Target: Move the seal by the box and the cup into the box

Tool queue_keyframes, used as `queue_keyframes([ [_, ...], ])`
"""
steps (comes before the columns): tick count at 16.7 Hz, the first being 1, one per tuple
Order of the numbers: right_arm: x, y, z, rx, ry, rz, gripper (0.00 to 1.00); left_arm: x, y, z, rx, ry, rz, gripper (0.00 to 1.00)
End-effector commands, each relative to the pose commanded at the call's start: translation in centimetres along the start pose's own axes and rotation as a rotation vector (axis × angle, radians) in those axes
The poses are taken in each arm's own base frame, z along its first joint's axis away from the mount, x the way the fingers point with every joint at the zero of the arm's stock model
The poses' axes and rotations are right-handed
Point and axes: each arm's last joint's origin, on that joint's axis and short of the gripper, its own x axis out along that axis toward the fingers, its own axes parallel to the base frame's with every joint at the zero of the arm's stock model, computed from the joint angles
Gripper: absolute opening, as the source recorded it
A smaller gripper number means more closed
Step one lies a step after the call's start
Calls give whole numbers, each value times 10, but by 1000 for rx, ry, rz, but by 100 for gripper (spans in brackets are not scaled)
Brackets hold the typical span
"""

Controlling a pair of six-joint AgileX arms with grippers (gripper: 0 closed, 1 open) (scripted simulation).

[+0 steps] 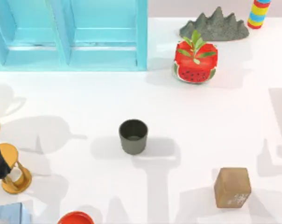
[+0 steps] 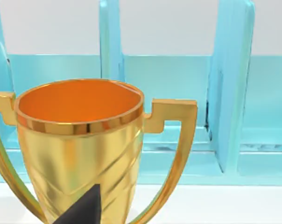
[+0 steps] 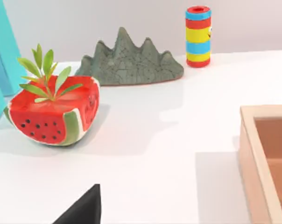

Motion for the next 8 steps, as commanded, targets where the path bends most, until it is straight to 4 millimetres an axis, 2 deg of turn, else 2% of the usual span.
queue_keyframes([
  [4,15,18,29,71,311,56,100,0,0,0,0,0,0,100],
  [8,38,39,44,106,584,68,100,0,0,0,0,0,0,100],
])
